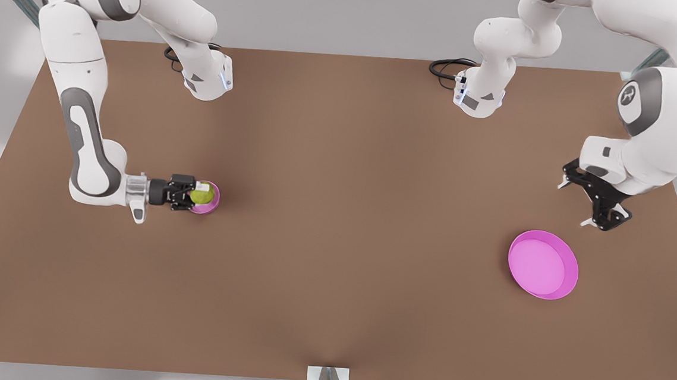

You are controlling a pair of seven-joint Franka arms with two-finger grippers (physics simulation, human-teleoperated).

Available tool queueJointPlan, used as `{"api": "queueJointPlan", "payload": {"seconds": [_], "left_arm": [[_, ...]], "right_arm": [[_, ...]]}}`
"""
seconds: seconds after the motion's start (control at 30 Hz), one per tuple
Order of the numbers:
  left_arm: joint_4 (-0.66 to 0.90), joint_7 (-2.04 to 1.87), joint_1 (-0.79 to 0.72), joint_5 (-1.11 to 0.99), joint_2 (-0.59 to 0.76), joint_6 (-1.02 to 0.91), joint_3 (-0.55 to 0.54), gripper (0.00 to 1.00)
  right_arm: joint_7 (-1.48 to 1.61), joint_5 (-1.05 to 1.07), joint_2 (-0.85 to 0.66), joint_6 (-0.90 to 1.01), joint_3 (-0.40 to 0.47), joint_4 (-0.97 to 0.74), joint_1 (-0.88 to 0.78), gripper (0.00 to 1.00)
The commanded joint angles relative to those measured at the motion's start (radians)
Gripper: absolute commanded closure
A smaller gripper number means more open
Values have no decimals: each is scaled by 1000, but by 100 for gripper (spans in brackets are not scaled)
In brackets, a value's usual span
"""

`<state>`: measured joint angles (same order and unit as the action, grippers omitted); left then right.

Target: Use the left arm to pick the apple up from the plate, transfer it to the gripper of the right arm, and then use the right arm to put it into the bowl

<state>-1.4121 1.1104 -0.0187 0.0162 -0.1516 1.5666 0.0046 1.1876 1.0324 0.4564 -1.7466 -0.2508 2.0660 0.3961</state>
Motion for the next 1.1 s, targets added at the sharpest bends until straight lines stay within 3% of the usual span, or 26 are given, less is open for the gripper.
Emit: {"api": "queueJointPlan", "payload": {"seconds": [0.0,0.67,0.73,0.83,1.07], "left_arm": [[15,-1080,-24,30,-25,-2,9,0],[8,-1080,-24,33,-31,-53,11,0],[9,-1080,-23,33,-31,-53,11,0],[7,-1080,-23,33,-31,-53,11,0],[7,-1077,-20,33,-29,-53,11,0]], "right_arm": [[35,-89,-2,16,-1,-1,3,39],[23,-422,-16,-246,-1,-29,0,38],[23,-422,-15,-246,-1,-29,0,35],[23,-422,-16,-241,-1,-29,0,13],[4,-420,-19,-229,-7,-30,-3,11]]}}
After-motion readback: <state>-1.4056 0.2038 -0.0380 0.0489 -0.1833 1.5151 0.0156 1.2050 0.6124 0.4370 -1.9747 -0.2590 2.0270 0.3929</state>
